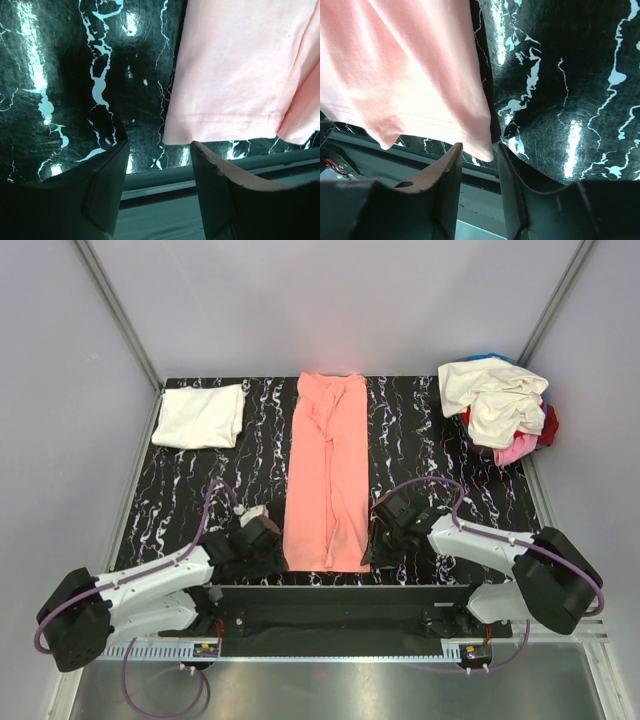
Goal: Fold and stack the t-shirts
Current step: Fold the tshirt
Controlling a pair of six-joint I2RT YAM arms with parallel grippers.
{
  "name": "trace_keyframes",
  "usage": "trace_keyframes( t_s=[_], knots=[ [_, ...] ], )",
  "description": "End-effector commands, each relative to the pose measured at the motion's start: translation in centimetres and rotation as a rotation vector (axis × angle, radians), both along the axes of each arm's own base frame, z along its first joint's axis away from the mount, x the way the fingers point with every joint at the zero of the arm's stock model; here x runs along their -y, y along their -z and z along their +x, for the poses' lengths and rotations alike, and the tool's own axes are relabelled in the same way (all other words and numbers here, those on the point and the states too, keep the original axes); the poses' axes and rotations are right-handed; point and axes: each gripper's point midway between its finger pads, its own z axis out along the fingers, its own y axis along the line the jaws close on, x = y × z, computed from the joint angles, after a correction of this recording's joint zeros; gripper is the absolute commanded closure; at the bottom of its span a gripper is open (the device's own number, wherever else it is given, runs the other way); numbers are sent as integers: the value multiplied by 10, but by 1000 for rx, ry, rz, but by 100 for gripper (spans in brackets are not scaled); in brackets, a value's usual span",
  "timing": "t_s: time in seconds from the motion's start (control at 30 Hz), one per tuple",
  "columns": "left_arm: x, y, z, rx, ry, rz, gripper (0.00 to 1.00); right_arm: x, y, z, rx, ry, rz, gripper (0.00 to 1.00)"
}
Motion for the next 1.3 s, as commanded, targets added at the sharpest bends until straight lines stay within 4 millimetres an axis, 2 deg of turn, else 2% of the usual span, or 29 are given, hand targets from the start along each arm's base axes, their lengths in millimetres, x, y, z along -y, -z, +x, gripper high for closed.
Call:
trace_keyframes(
  t_s=[0.0, 0.2, 0.47, 0.57, 0.9, 1.0, 1.1, 1.17, 1.27],
  knots=[
    [4, 0, 9, 13, -32, -1, 41, -11, -12, 13, 37, -1, 41, 59],
    [6, -1, 11, 5, -38, 13, 40, -11, -8, 14, 26, 5, 21, 70],
    [6, 0, 14, 7, -42, 25, 43, -12, -5, 14, 14, -5, 10, 71],
    [5, 1, 15, 10, -46, 33, 50, -12, -4, 14, 16, -3, 8, 76],
    [9, 1, 22, 19, -44, 50, 64, -12, -4, 14, 19, -5, 12, 83],
    [10, 0, 25, 24, -43, 57, 70, -13, -5, 15, 23, -6, 19, 90],
    [13, -1, 29, 32, -38, 57, 78, -13, -5, 14, 20, -7, 20, 95],
    [15, -1, 31, 40, -32, 60, 89, -13, -5, 15, 23, -7, 21, 99],
    [20, -3, 34, 45, -20, 52, 100, -14, -7, 15, 31, -8, 27, 100]
  ],
)
